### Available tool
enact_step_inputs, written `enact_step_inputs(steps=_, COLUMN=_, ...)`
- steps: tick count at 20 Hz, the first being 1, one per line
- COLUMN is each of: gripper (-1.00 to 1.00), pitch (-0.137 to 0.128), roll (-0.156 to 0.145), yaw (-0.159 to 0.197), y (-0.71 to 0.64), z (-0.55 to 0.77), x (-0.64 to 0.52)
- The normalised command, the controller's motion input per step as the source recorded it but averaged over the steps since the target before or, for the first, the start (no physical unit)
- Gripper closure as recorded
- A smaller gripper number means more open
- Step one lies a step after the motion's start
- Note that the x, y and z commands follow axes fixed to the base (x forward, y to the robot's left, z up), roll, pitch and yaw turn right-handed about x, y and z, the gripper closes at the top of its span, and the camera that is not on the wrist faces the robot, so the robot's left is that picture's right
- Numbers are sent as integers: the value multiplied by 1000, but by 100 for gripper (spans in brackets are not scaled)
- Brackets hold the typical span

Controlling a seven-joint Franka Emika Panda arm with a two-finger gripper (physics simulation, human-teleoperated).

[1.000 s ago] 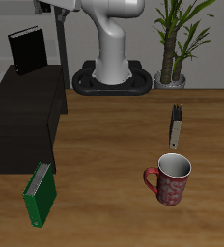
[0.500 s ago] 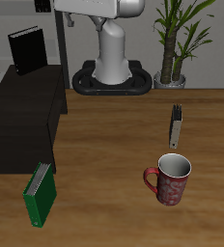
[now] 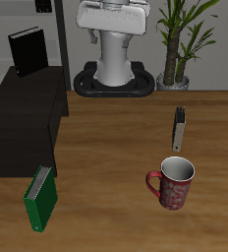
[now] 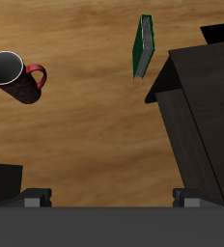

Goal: Place the black book upright on top of the shelf and place the red mug on top of the shelf

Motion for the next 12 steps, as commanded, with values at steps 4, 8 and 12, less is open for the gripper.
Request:
enact_step_inputs(steps=4, gripper=-100, pitch=11, roll=15, yaw=94, y=547, z=-189, x=530)
enact_step_inputs(steps=8, gripper=-100, pitch=61, roll=43, yaw=118, y=477, z=-231, x=638)
enact_step_inputs(steps=12, gripper=-100, pitch=44, roll=30, yaw=73, y=316, z=-191, x=511)
